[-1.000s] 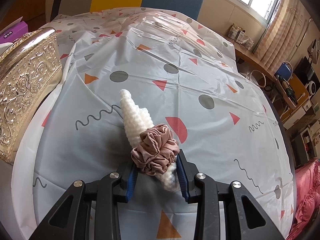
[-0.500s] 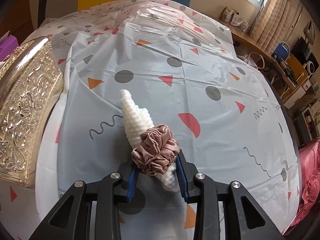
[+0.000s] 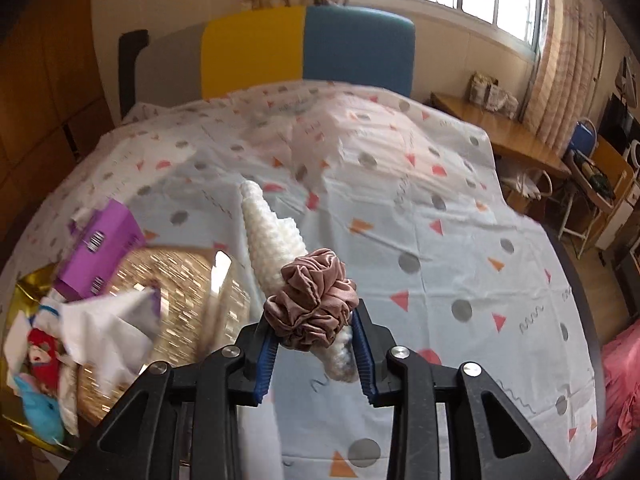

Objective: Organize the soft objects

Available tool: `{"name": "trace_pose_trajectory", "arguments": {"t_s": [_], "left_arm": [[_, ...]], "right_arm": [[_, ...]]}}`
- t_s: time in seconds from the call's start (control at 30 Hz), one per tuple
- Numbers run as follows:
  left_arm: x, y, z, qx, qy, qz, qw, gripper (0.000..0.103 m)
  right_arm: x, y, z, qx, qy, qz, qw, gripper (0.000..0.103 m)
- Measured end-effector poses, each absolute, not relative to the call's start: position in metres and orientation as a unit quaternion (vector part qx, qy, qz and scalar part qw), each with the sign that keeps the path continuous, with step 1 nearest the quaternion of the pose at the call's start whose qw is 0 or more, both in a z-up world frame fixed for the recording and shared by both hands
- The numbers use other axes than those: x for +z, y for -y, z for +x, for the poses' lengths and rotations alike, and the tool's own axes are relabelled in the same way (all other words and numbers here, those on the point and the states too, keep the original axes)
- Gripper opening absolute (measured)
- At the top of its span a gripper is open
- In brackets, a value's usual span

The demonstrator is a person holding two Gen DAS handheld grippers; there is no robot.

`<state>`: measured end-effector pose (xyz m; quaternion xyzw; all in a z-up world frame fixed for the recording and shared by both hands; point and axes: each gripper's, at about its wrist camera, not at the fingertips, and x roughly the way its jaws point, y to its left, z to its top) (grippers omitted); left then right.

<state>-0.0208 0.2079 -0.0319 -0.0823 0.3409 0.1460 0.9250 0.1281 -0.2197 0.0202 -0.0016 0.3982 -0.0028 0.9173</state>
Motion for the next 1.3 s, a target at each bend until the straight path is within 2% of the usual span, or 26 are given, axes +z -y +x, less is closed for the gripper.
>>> {"name": "trace_pose_trajectory", "arguments": {"t_s": [0.13,0.23,0.37,0.57,0.8,0.9,0.97,1.3], "left_arm": [[-0.028,-0.209,-0.023,0.156,-0.336,-0.078,0.925,0.094],[-0.025,-0.209,-0.025,0.165,-0.332,-0.072,0.926,0.098],[-0.022,-0.211,-0.029,0.177,-0.328,-0.067,0.925,0.100],[-0.021,-0.212,-0.033,0.189,-0.328,-0.065,0.923,0.103],[-0.025,-0.212,-0.032,0.192,-0.331,-0.065,0.921,0.103],[-0.025,-0.211,-0.031,0.192,-0.332,-0.067,0.921,0.103],[-0.025,-0.209,-0.031,0.192,-0.331,-0.064,0.922,0.103],[-0.020,-0.191,-0.033,0.179,-0.318,-0.059,0.929,0.103]], "right_arm": [[0.079,0.149,0.115,0.081,-0.331,-0.037,0.939,0.034],[0.096,0.085,0.103,0.156,-0.310,-0.066,0.936,0.034],[0.072,0.004,0.090,0.233,-0.327,-0.105,0.910,0.034],[-0.006,-0.067,0.099,0.244,-0.404,-0.132,0.871,0.035],[-0.067,-0.080,0.110,0.223,-0.458,-0.124,0.852,0.044],[-0.067,-0.069,0.101,0.224,-0.450,-0.111,0.857,0.057],[-0.062,-0.062,0.093,0.226,-0.437,-0.106,0.864,0.068],[-0.020,-0.019,0.051,0.166,-0.353,-0.077,0.918,0.069]]}}
